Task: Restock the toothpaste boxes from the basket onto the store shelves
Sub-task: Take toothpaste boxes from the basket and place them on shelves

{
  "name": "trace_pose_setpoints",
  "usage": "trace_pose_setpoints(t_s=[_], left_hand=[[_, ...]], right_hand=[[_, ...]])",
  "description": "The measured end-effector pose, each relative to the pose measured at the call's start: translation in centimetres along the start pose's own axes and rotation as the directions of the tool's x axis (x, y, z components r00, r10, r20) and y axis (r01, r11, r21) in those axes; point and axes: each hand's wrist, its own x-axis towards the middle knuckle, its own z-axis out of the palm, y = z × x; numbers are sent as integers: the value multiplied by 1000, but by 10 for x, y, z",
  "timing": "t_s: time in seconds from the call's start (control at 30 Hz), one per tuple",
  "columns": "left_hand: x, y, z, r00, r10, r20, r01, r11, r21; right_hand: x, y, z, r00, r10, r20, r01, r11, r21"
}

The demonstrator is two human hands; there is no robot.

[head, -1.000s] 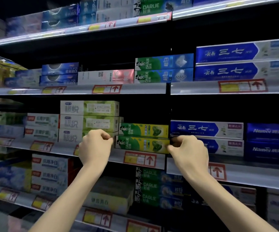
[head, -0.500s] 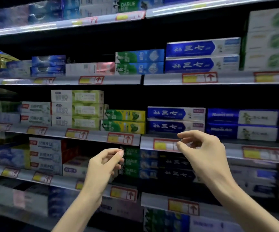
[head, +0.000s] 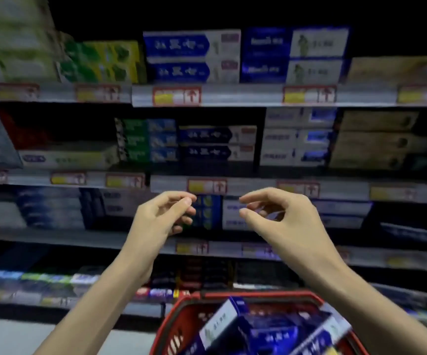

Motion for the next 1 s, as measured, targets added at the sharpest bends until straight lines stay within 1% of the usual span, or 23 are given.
trace_pose_setpoints(t_s=[0.1, 0.2, 0.3, 0.37, 0.47, 0.5, 0.57, 0.63, 0.7, 0.83, 1.0], left_hand=[[-13, -28, 18, 998, -23, 61, 19, 998, 66], [-26, -55, 30, 989, -48, 137, 20, 980, 197], [-37, -84, 37, 970, -87, 227, 14, 953, 304], [-44, -105, 38, 942, -132, 308, 6, 925, 379], [-47, -132, 34, 867, -243, 436, -12, 864, 504], [-45, -139, 32, 848, -272, 455, -25, 837, 547], [-40, -144, 30, 829, -288, 479, -65, 802, 594], [-33, -149, 30, 821, -301, 486, -64, 796, 602], [-29, -154, 33, 816, -311, 486, -60, 792, 607], [-32, -161, 36, 782, -343, 520, -85, 769, 634], [-34, -162, 42, 763, -357, 538, -80, 774, 628]], right_hand=[[-24, 33, 3, 998, 46, 36, -45, 998, -41], [-45, 62, 12, 992, 111, 65, -104, 989, -101], [-62, 90, 25, 974, 192, 118, -179, 978, -109], [-74, 109, 35, 959, 241, 150, -222, 966, -133], [-85, 134, 47, 931, 285, 229, -230, 943, -239], [-88, 139, 51, 914, 292, 280, -211, 934, -288], [-96, 142, 55, 869, 279, 410, -100, 909, -405], [-105, 144, 64, 801, 271, 535, 47, 861, -506], [-115, 147, 73, 739, 279, 613, 139, 828, -544], [-135, 147, 90, 621, 334, 709, 231, 787, -572], [-148, 143, 106, 548, 380, 745, 322, 726, -608]])
